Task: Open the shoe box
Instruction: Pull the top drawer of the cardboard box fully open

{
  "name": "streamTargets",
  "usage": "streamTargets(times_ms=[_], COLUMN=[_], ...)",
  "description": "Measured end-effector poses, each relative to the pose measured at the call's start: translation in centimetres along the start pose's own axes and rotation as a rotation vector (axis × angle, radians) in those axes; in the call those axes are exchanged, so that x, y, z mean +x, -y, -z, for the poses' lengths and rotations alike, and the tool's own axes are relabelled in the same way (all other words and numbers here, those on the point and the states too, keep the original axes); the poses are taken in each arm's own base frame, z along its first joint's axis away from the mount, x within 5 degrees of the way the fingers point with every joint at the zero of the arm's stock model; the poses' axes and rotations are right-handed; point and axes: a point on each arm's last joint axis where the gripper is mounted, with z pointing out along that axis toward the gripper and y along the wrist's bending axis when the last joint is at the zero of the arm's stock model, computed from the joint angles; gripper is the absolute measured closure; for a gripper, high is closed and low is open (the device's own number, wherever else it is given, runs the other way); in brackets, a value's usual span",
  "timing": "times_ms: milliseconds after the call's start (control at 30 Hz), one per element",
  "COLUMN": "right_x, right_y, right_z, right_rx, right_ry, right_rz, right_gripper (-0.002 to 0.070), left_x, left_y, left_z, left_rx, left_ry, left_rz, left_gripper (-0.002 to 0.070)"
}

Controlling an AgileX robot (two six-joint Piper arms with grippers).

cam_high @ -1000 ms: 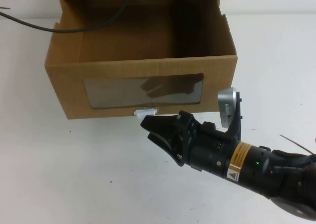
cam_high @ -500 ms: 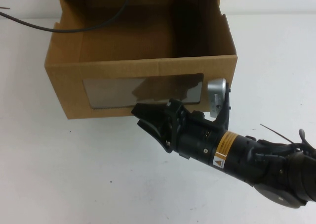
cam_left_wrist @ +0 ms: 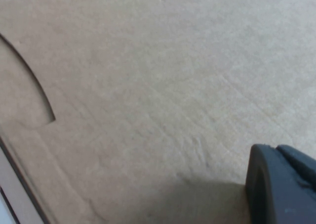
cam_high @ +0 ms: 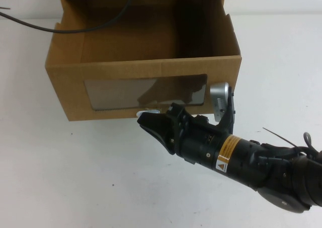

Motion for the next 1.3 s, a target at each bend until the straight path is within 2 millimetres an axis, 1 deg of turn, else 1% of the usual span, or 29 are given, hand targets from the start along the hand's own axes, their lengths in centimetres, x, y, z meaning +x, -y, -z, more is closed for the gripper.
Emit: streamTargets(times_ms=[67, 133, 367, 700, 900, 1100, 1300], right_x=[0.0, 0.0, 0.1, 0.8, 2.9, 3.5, 4.3], right_y=[0.0, 0.0, 0.1, 0.9, 0.9, 0.6, 0.9], right_z=[0.0, 0.0, 0.0, 1.2, 1.5, 1.5, 1.8], right_rx=[0.002, 0.003, 0.002, -0.03, -0.03, -0.039, -0.035], right_ry=[0.0, 0.001, 0.0, -0.016, -0.077, -0.085, -0.097], right_rz=[0.008, 0.011, 0.007, -0.047, -0.051, -0.058, -0.071], right_gripper=[0.0669, 0.0674, 0.0675, 0.0676, 0.0676, 0.0676, 0.0676], left_x=[0.0, 0.0, 0.0, 0.0, 0.0, 0.0, 0.0], left_y=[0.0, 0.0, 0.0, 0.0, 0.0, 0.0, 0.0], left_z=[0.0, 0.0, 0.0, 0.0, 0.0, 0.0, 0.0], left_rx=[0.0, -0.001, -0.001, 0.001, 0.001, 0.001, 0.001], left_ry=[0.0, 0.001, 0.001, -0.002, -0.002, -0.002, -0.002], left_rz=[0.0, 0.0, 0.0, 0.0, 0.002, 0.002, 0.002], left_gripper=[0.0678, 0.0678, 0.0679, 0.0679, 0.0679, 0.0679, 0.0679])
